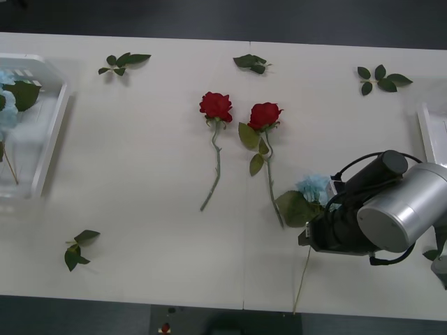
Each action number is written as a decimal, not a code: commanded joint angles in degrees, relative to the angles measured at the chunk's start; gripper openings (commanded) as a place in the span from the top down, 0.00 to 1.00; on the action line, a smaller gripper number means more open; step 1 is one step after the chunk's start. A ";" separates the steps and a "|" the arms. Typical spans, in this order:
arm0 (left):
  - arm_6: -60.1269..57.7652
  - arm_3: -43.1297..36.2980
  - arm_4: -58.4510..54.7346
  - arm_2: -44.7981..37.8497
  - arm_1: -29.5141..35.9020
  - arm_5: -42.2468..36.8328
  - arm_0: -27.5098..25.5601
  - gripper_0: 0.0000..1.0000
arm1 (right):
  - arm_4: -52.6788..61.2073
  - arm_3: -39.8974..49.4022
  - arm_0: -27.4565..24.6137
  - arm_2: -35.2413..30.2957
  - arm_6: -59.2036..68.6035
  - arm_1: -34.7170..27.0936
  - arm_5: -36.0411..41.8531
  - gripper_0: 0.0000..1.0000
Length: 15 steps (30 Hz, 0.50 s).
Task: Put the red flowers into the right box and the blue flowers into the left box
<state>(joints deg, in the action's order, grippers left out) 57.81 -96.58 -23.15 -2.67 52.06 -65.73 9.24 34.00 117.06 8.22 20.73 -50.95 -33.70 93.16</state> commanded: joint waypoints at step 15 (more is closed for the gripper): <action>3.19 5.44 2.59 5.31 1.91 6.32 4.64 0.47 | -4.30 -5.44 -1.01 2.82 2.70 4.09 -6.68 0.00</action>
<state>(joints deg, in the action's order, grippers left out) 59.32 -90.66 -21.09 3.87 52.34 -60.47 13.26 30.08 110.73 7.44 23.56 -49.58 -29.44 86.51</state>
